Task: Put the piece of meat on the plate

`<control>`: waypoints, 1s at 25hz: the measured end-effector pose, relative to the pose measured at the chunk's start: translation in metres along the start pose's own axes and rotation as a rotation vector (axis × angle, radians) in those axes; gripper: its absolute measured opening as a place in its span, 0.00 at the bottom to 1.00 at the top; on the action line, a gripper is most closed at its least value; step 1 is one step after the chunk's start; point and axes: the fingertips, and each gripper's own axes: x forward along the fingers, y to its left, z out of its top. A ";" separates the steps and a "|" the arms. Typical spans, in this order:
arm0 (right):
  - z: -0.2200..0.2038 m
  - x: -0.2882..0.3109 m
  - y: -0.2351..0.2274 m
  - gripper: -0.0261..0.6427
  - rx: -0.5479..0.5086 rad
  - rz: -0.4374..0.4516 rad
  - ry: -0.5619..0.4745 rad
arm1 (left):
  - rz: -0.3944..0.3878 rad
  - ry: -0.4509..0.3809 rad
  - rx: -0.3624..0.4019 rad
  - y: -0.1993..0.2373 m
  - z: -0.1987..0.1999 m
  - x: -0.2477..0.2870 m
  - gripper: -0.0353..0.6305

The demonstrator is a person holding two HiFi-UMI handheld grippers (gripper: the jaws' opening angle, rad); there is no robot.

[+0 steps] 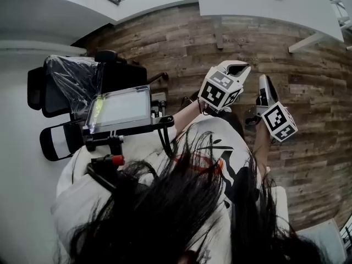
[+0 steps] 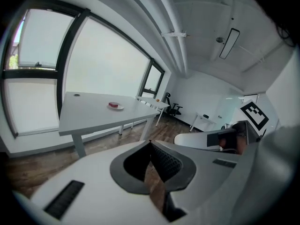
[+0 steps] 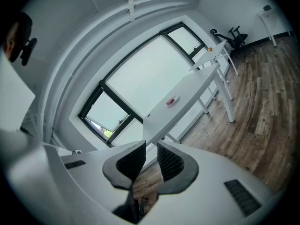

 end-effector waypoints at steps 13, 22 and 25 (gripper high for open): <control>-0.057 -0.042 0.046 0.16 0.011 0.074 -0.020 | 0.054 -0.013 0.039 -0.018 -0.034 -0.084 0.06; -0.104 -0.045 0.095 0.16 -0.027 0.045 -0.039 | 0.048 -0.015 0.027 0.012 -0.065 -0.154 0.06; -0.152 -0.045 0.149 0.16 -0.073 0.033 -0.059 | 0.037 -0.060 0.011 0.042 -0.082 -0.217 0.06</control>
